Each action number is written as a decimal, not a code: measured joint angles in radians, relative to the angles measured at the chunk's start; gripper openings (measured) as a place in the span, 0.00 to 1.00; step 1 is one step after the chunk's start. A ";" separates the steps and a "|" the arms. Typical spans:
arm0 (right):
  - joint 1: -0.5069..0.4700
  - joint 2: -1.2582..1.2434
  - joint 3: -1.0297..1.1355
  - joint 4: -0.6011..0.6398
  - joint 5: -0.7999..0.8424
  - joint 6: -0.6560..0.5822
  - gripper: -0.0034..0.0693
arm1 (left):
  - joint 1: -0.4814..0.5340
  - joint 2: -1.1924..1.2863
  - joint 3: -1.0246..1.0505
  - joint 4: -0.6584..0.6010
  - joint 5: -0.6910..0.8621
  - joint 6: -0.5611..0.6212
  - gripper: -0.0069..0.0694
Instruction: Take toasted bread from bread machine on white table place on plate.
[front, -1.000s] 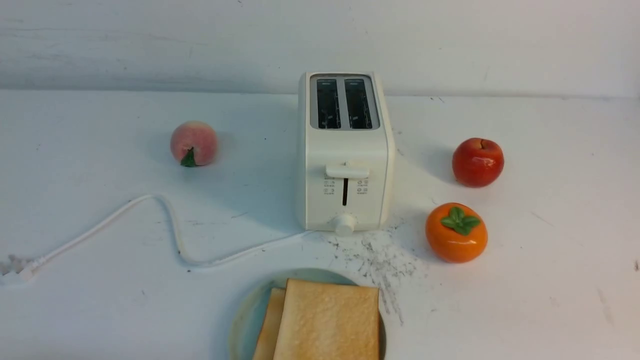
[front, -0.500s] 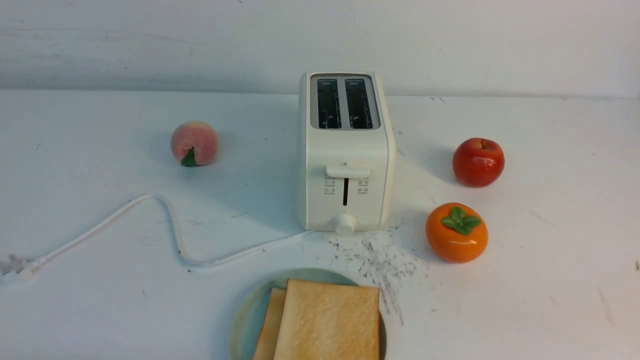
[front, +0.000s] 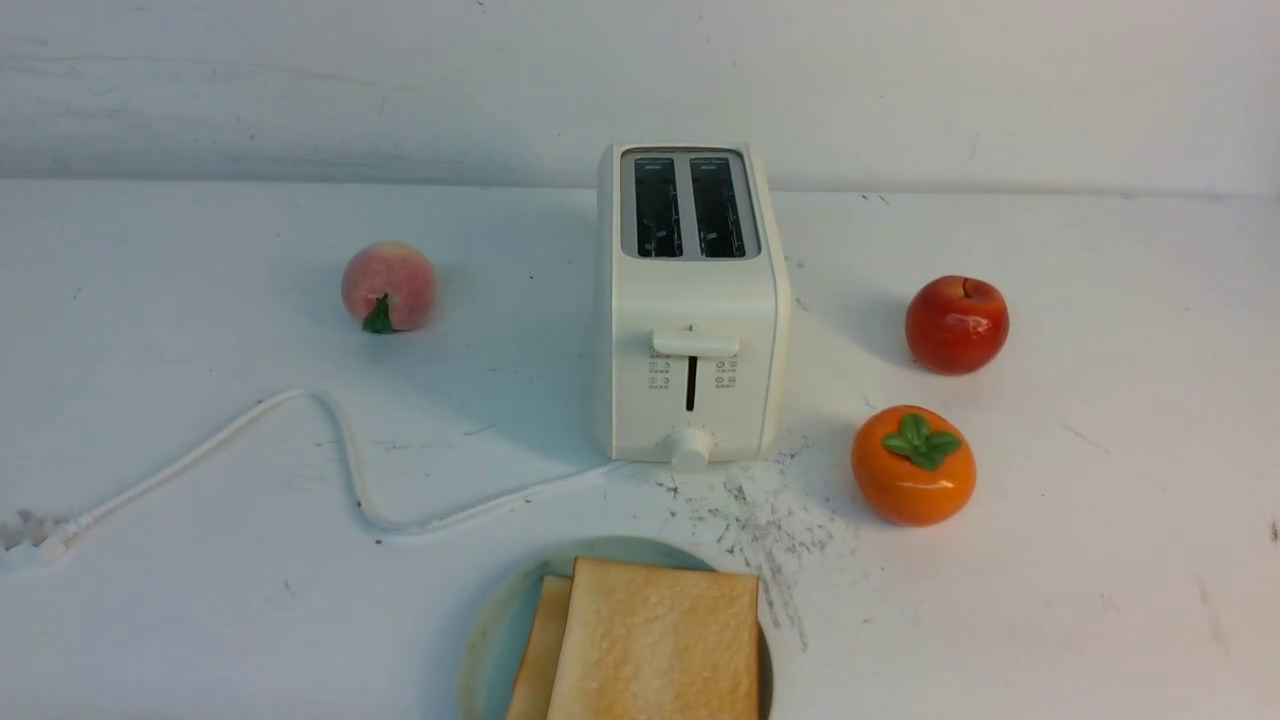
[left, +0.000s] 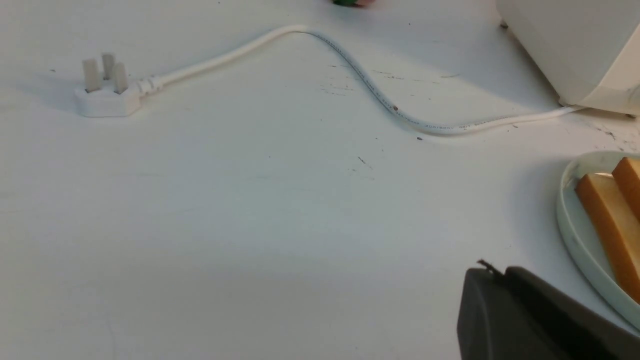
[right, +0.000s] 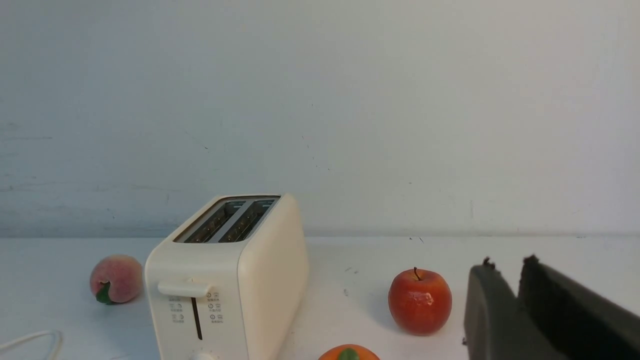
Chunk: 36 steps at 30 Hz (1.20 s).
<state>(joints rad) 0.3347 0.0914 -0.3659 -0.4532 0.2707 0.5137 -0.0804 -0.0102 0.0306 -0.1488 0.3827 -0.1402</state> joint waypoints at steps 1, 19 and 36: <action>0.000 0.000 0.000 0.000 0.000 0.000 0.18 | 0.000 0.000 0.000 0.000 0.000 0.000 0.12; 0.000 0.000 0.010 0.101 -0.112 -0.055 0.21 | 0.000 0.000 0.000 0.000 0.001 0.000 0.14; -0.054 -0.032 0.078 0.467 -0.021 -0.437 0.23 | 0.000 0.000 0.000 0.000 0.001 0.000 0.16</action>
<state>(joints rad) 0.2807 0.0589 -0.2875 0.0139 0.2497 0.0763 -0.0804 -0.0102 0.0306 -0.1488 0.3835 -0.1402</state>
